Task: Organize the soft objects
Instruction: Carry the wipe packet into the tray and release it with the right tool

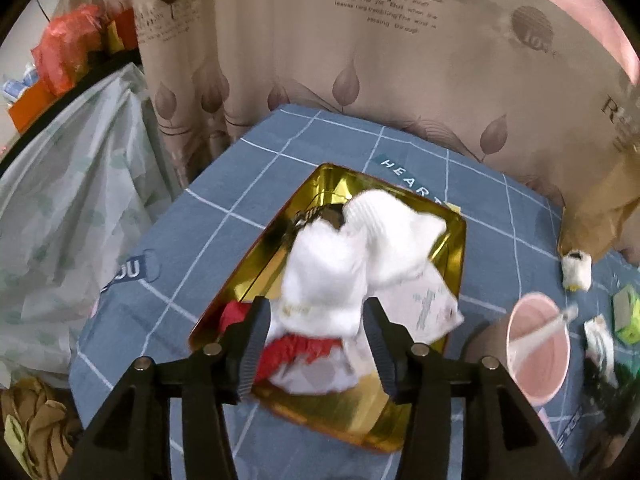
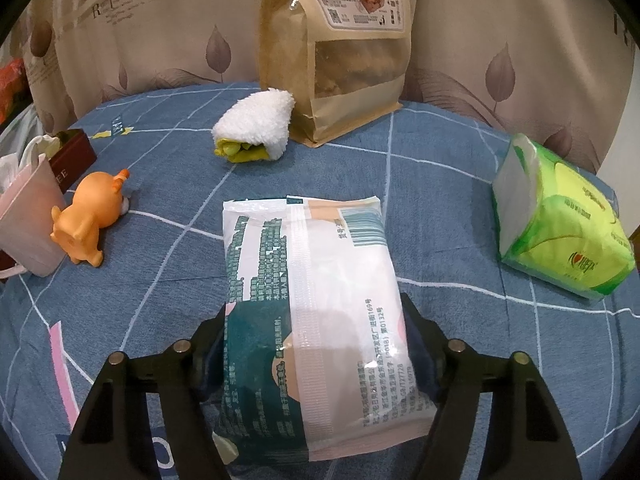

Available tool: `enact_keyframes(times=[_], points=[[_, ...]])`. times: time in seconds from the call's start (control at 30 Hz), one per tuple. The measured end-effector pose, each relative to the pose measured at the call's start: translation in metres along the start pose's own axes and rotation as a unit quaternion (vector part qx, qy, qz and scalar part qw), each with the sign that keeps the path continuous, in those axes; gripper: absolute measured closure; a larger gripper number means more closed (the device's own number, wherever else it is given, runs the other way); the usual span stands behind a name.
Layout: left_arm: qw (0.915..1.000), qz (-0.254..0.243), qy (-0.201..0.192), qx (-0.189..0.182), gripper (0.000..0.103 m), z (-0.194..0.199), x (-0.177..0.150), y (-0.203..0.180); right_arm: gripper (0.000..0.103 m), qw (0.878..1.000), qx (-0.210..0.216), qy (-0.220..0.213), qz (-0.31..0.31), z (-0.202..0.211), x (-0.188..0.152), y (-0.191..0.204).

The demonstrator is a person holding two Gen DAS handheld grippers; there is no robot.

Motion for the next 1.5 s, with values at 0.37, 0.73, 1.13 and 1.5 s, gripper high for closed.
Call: enact_keyframes(times=[0.37,0.73,1.13,1.5], points=[[0.9976,0.01,-0.041,0.055,0.051,0.026,-0.043,0.036,0.04,1.0,0.003,-0.019,-0.003,0.019,0.019,0.027],[0.9946,0.042,-0.055,0.077,0.051,0.027,-0.044,0.065,0.04,0.989,0.098,-0.083,0.075,0.08,0.086,0.15],[0.9879,0.094,-0.075,0.098,0.05,0.041,-0.038,0.106,0.04,0.963,0.179,-0.059,0.194,0.076,0.088,0.316],[0.9857,0.114,-0.078,0.095,0.048,0.042,-0.036,0.119,0.04,0.959,0.197,-0.019,0.202,0.032,0.08,0.39]])
Point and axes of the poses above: each gripper's, at about its wrist camera, not at the fingertips, and z roughly against the way its jaws point, y to its left, x to its top, the point moved 4 cm from there along -z, roughly the way its jaws point, and after that the axes turned 2 degrees about -y, right-handed, at the moved point
